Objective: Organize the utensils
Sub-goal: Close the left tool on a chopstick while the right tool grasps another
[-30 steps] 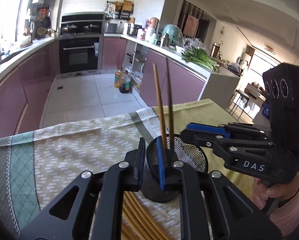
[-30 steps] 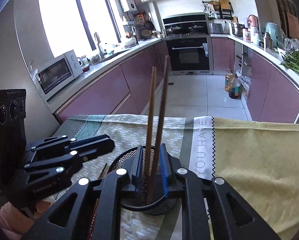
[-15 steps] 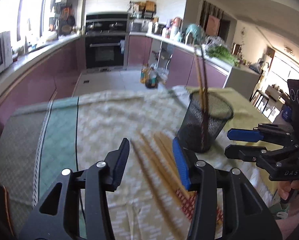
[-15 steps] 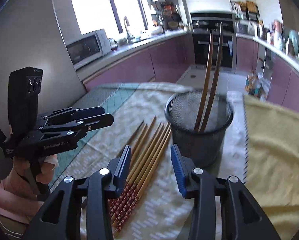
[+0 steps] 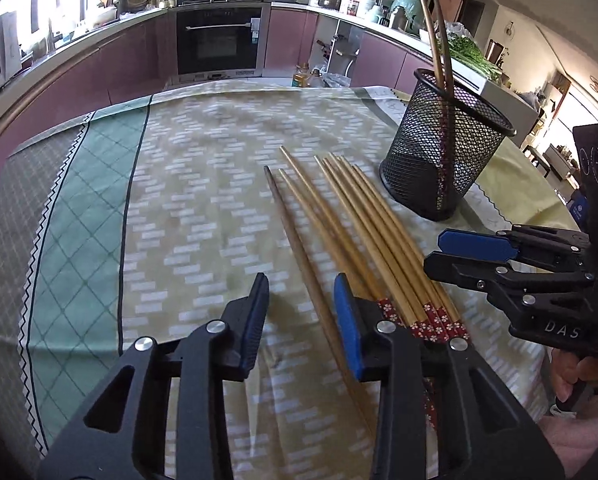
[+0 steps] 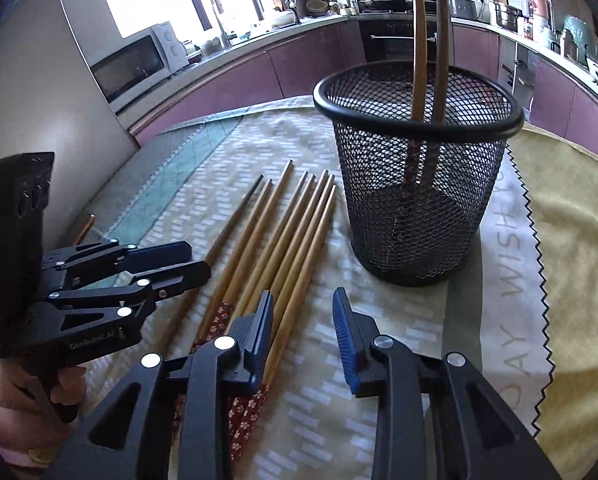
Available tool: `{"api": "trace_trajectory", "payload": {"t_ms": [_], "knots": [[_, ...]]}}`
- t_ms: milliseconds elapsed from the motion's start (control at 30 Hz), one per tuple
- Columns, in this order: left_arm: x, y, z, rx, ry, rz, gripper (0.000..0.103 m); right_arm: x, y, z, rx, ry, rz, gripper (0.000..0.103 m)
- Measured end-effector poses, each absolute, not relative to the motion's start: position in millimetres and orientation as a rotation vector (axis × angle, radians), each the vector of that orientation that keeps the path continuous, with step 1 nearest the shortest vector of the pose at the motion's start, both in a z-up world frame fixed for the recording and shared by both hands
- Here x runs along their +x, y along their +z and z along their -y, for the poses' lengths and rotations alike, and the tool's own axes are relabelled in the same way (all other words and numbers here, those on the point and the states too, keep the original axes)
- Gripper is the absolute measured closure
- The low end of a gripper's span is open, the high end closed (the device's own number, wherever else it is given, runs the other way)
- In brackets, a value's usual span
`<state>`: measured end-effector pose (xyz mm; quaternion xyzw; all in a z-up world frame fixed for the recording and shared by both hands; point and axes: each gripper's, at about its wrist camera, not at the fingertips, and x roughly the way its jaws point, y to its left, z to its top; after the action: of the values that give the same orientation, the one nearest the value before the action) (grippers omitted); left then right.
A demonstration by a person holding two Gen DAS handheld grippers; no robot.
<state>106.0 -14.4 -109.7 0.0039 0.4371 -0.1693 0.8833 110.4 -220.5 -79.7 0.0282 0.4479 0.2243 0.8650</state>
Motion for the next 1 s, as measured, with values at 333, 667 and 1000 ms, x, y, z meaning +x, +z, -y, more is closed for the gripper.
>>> {"api": "trace_trajectory", "payload": {"t_ms": [333,667,1000], "knots": [[111,-110,15,0.013,-0.355,-0.916,0.077,111,-82,217,0.033,0.444,-0.944,0.079],[122,-110,20,0.039,-0.348,-0.917,0.077,117,-84,197,-0.043,0.403,-0.929,0.081],[127,-112,13,-0.042,-0.318,-0.914,0.092,121,-85,211,0.070,0.410,-0.933,0.097]]}}
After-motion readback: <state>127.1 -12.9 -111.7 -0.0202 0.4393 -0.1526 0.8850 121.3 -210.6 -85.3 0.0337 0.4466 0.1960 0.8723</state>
